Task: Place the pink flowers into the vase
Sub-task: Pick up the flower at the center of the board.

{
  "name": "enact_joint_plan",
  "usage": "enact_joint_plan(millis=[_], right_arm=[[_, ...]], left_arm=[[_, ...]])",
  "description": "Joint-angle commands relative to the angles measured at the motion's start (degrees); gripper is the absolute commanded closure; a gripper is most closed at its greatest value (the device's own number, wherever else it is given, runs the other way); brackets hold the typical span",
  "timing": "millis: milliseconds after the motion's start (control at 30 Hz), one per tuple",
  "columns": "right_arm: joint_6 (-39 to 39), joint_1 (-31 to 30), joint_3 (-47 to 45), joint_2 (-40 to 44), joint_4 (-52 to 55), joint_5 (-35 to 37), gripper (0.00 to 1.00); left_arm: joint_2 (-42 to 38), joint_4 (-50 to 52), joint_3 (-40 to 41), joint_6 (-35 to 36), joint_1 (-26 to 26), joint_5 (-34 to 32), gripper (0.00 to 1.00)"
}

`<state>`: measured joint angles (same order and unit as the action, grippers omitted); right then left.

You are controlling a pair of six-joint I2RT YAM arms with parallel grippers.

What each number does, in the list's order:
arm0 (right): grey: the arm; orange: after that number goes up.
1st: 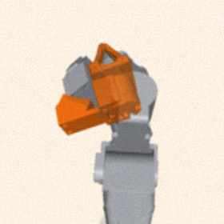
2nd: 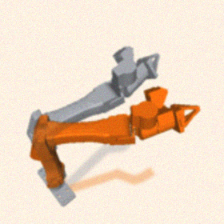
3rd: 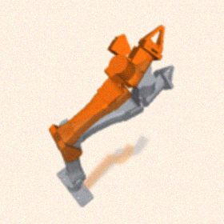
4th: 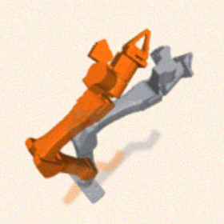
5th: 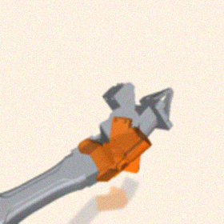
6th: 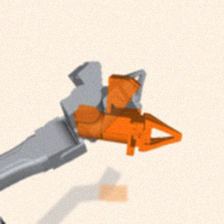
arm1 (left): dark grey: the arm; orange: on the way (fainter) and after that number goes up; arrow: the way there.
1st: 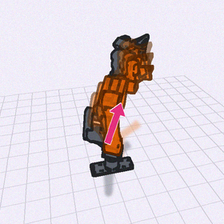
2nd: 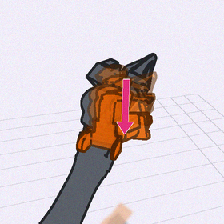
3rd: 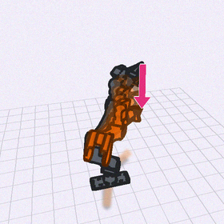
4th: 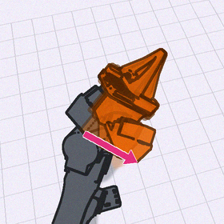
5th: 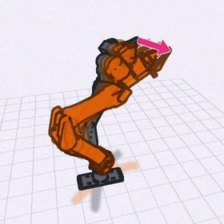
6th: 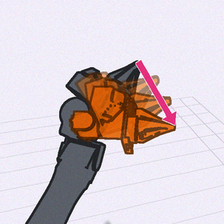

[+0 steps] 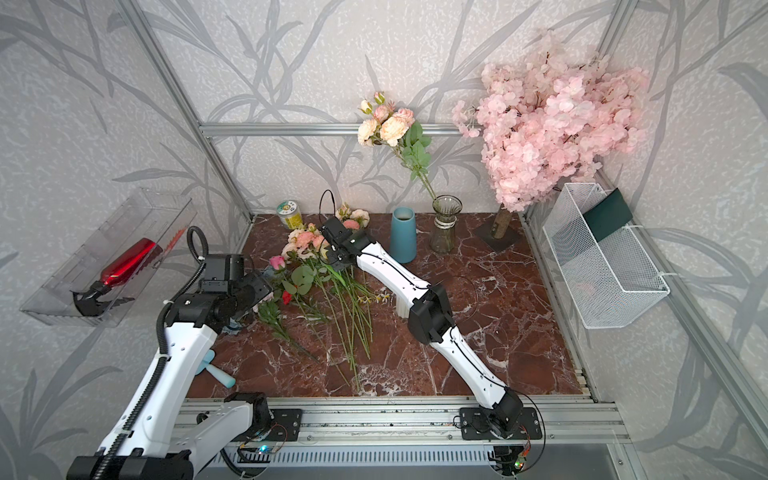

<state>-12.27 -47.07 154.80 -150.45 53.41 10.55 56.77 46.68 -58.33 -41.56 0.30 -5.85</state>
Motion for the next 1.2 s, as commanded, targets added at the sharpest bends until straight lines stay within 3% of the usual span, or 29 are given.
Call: enact_joint_plan(millis=[0,1167], right_arm=[[-1.5,-0.1,0.1,-1.4,2.6,3.0,0.74],[-5.2,-0.6,-3.6,-4.1,0.2,-0.6,0.78]], left_arm=[[-0.5,0.4,0.7,0.3,-0.3,-0.6,0.3],[-2.2,1.3,0.6,1.0,-0.8,-1.7,0.3]])
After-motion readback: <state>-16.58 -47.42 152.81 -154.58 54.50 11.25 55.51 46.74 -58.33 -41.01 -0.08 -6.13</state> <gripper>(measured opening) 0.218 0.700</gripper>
